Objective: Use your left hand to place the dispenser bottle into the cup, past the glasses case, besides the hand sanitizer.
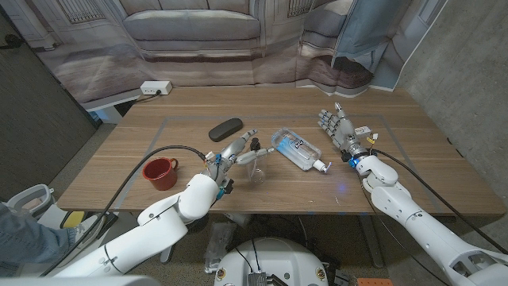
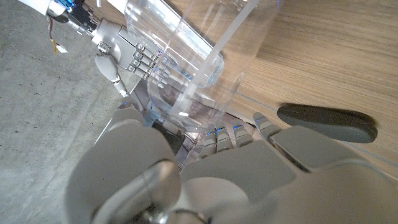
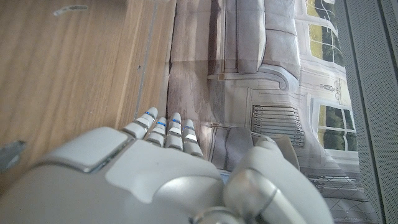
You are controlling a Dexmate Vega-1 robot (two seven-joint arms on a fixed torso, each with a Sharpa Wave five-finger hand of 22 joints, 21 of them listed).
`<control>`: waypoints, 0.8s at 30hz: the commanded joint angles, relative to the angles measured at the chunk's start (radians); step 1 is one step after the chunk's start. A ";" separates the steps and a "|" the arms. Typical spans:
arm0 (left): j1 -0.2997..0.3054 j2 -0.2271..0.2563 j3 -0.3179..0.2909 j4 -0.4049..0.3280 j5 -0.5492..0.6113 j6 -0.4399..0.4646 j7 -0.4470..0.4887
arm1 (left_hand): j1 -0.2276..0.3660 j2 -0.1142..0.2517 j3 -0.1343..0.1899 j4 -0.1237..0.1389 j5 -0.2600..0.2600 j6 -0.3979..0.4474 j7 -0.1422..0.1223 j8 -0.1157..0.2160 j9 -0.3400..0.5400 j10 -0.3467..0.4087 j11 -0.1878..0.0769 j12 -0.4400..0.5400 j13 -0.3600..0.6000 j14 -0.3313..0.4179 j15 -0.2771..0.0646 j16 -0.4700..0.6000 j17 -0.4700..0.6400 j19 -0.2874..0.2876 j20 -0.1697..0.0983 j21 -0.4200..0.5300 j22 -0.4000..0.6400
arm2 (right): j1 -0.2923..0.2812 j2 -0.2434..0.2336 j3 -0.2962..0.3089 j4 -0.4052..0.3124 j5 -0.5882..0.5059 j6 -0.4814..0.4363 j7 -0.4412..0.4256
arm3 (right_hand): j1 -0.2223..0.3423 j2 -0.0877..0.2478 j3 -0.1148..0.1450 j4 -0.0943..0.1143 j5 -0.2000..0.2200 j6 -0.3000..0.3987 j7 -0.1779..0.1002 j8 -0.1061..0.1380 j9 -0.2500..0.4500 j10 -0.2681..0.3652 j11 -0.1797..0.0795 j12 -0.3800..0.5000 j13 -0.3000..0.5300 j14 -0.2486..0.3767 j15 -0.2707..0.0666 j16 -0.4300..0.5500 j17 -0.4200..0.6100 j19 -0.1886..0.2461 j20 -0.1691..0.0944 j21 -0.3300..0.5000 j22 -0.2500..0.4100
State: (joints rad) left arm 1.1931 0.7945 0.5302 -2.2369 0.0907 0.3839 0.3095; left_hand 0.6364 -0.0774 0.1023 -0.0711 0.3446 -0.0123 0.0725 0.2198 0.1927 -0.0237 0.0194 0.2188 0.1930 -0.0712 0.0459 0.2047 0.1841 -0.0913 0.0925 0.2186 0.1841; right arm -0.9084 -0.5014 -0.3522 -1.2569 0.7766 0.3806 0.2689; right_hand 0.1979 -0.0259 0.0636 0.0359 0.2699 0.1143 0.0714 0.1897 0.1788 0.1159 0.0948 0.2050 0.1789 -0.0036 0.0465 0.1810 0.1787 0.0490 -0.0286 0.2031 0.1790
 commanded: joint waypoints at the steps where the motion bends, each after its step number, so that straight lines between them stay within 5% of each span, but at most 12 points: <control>1: -0.021 -0.006 0.014 0.012 -0.013 0.009 0.005 | 0.017 0.001 0.004 -0.008 0.008 0.017 0.003 0.009 0.004 0.012 -0.002 0.010 0.003 0.013 -0.002 0.006 0.003 0.016 0.000 0.007 0.003 | 0.005 0.004 0.002 0.011 0.001 0.000 0.007 | 0.006 0.008 0.000 -0.003 0.002 0.001 -0.004 0.003 0.006 -0.001 -0.002 0.002 0.004 0.004 0.002 0.005 0.004 0.007 -0.002 -0.001 0.004; 7: -0.029 -0.006 0.012 0.023 -0.040 -0.004 -0.009 | 0.042 0.015 0.010 -0.017 0.008 0.046 0.004 0.014 0.003 0.033 -0.008 0.013 0.004 0.047 -0.013 0.010 0.004 0.083 -0.033 0.029 0.005 | 0.006 0.007 0.004 0.014 0.007 -0.003 0.007 | 0.006 0.008 -0.001 -0.004 0.002 0.002 -0.005 0.003 0.006 -0.001 -0.001 0.002 0.004 0.004 0.004 0.005 0.004 0.007 -0.001 -0.001 0.004; 11: -0.034 -0.009 0.018 0.020 -0.036 0.011 -0.002 | 0.055 0.022 0.014 -0.021 0.007 0.056 -0.001 0.014 0.003 0.036 -0.005 0.012 0.004 0.065 -0.012 0.013 0.005 0.103 -0.007 0.034 0.005 | 0.007 0.007 0.003 0.019 0.004 0.002 0.011 | 0.006 0.009 -0.002 -0.004 0.002 0.001 -0.006 0.003 0.006 0.000 -0.001 0.003 0.004 0.004 0.003 0.005 0.004 0.007 -0.001 -0.001 0.004; 24: -0.040 -0.015 0.033 0.006 -0.027 0.059 0.021 | 0.117 0.056 0.039 -0.043 0.004 0.110 -0.020 0.027 0.005 0.077 -0.028 0.020 0.005 0.110 -0.022 0.019 0.008 0.161 0.014 0.052 0.010 | 0.011 0.015 0.003 0.025 0.008 0.004 0.016 | 0.006 0.010 -0.002 -0.005 0.002 0.001 -0.006 0.003 0.006 -0.001 -0.001 0.002 0.004 0.005 0.004 0.005 0.004 0.006 0.003 -0.002 0.004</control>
State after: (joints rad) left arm 1.1585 0.7844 0.5536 -2.2215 0.0624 0.4082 0.3124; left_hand 0.7328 -0.0256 0.1321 -0.1089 0.3446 0.0775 0.0549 0.2392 0.1927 0.0366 -0.0072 0.2316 0.1929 0.0204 0.0257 0.2187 0.1888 0.0522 0.1026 0.2630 0.1887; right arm -0.9012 -0.4927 -0.3491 -1.2373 0.7823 0.3833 0.2807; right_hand 0.1980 -0.0259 0.0609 0.0332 0.2699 0.1143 0.0714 0.1897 0.1788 0.1159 0.0948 0.2050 0.1789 -0.0036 0.0465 0.1810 0.1788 0.0491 -0.0286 0.2031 0.1789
